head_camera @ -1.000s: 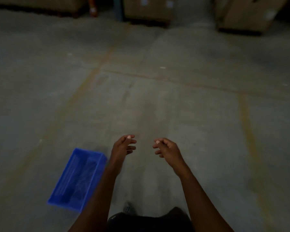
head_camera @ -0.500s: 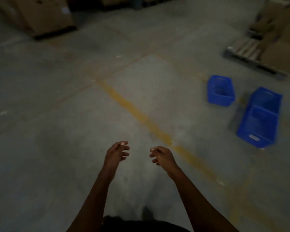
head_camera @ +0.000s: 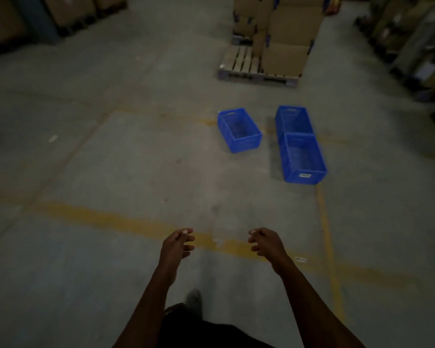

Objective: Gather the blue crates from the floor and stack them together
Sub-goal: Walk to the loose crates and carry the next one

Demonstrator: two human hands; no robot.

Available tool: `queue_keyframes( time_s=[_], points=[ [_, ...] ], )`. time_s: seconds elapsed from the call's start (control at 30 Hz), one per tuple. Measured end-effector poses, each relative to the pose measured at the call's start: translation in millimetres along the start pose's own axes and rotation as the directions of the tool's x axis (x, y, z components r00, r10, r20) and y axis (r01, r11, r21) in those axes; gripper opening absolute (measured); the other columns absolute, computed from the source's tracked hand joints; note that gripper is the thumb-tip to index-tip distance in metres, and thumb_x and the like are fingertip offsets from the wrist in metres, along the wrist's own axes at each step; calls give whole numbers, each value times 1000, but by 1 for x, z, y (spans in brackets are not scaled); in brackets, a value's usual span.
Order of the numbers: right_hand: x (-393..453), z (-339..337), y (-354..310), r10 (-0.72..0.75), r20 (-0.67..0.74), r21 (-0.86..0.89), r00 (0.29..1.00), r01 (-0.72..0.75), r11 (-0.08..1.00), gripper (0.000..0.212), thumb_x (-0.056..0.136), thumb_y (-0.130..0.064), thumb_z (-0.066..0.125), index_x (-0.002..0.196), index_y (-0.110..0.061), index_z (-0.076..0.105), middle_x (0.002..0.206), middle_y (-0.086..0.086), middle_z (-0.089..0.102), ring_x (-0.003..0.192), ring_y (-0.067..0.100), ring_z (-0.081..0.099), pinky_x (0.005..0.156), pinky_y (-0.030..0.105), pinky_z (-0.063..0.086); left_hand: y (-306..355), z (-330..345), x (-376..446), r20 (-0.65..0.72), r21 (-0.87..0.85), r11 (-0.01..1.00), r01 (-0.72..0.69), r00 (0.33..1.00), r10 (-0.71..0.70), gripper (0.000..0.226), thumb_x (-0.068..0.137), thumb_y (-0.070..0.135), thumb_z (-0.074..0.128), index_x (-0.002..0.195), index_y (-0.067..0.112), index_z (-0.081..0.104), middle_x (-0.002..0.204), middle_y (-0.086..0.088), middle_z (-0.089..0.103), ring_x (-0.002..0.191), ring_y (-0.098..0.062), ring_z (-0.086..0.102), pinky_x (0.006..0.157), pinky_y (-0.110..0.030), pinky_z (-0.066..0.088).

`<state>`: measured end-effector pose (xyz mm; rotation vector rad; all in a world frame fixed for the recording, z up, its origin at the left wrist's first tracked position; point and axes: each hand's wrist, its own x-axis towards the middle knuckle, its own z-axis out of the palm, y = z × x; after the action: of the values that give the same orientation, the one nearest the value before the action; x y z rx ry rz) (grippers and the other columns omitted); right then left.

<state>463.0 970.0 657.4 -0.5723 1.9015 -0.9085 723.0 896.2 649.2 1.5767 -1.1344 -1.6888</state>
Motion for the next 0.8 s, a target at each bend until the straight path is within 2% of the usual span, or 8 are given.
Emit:
queue_keyframes(
  time_s=[0.13, 0.27, 0.4, 0.53, 0.67, 0.8],
  points=[
    [50, -6, -35, 50, -110, 116, 993, -38, 993, 18, 95, -26, 59, 99, -12, 70, 96, 13, 74, 69, 22, 64, 62, 31, 47, 57, 1, 87, 86, 106, 994, -11, 996, 2, 24, 105, 26, 50, 111, 15, 71, 101, -10, 73, 79, -24, 67, 73, -34, 49],
    [94, -9, -66, 102, -176, 220, 979, -62, 973, 18, 97, -29, 58, 101, -17, 70, 95, 6, 73, 84, 27, 70, 72, 36, 54, 104, 12, 159, 139, 150, 988, 30, 989, -51, 25, 104, 26, 50, 109, 15, 72, 102, -10, 74, 79, -24, 68, 72, -33, 49],
    [157, -11, -86, 197, -190, 306, 962, -132, 943, 20, 97, -27, 57, 105, -14, 70, 98, 7, 73, 90, 29, 70, 77, 38, 54, 130, 31, 234, 146, 152, 983, 100, 982, -122, 27, 104, 26, 49, 111, 12, 71, 101, -9, 72, 82, -27, 66, 72, -33, 47],
    [243, -22, -96, 275, -137, 318, 952, -220, 922, 23, 98, -27, 57, 111, -11, 67, 104, 10, 71, 94, 32, 68, 74, 37, 52, 141, 64, 318, 167, 162, 967, 198, 960, -225, 28, 104, 29, 49, 115, 13, 69, 110, -11, 71, 87, -28, 66, 79, -35, 48],
    [334, -48, -119, 374, -90, 297, 923, -333, 895, 24, 97, -23, 57, 111, -7, 67, 99, 12, 70, 80, 29, 64, 67, 31, 48, 167, 114, 399, 158, 143, 932, 334, 921, -355, 30, 103, 34, 49, 117, 16, 67, 115, -8, 69, 93, -28, 65, 84, -36, 49],
    [415, -83, -152, 428, -65, 259, 901, -399, 880, 23, 93, -21, 61, 109, -5, 66, 92, 12, 69, 73, 26, 62, 62, 28, 45, 210, 165, 471, 137, 124, 918, 378, 909, -393, 29, 103, 33, 49, 119, 15, 65, 114, -7, 67, 90, -26, 64, 86, -35, 48]
  ],
)
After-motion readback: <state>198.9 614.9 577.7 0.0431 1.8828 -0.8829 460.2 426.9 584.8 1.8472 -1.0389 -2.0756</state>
